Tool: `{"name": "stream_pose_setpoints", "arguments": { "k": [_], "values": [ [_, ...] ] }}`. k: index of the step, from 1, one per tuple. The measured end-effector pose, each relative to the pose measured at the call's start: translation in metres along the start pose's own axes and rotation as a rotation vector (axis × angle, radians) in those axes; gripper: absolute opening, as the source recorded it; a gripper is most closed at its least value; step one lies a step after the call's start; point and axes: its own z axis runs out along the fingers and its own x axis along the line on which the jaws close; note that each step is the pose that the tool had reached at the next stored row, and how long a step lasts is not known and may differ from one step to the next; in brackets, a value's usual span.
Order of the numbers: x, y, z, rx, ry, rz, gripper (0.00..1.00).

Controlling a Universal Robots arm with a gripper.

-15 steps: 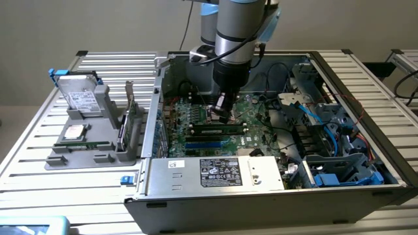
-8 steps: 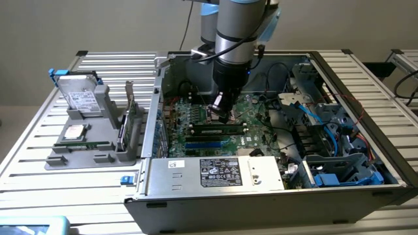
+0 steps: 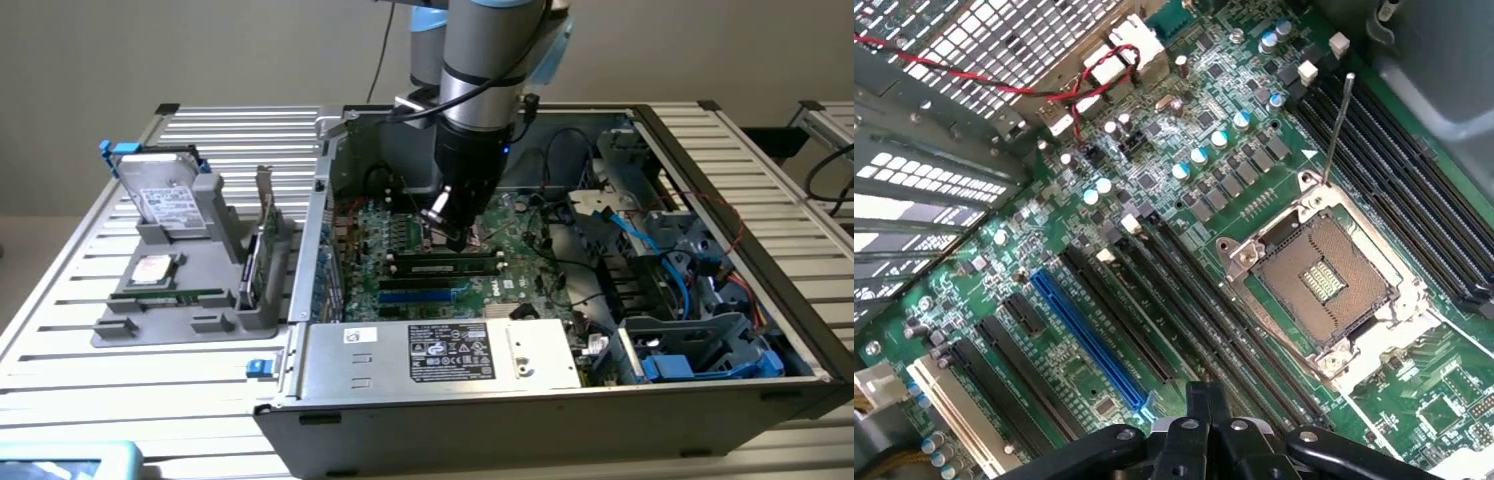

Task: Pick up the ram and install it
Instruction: 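Press down the ram until it locks into place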

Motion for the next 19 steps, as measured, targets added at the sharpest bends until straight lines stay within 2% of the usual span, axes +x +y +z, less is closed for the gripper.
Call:
{"name": "stream_pose_setpoints", "arguments": {
  "k": [6, 8, 16, 19],
  "values": [
    [0.0, 0.0, 0.0, -0.0021, 0.0024, 0.073, 0.11],
    [0.0, 0.0, 0.0001, -0.0009, 0.0042, 0.095, 0.11],
    [0.0, 0.0, 0.0, 0.0165, 0.0186, 0.17, 0.11],
    [0.0, -0.0001, 0.0, 0.0208, 0.0221, 0.201, 0.11]
  ]
}}
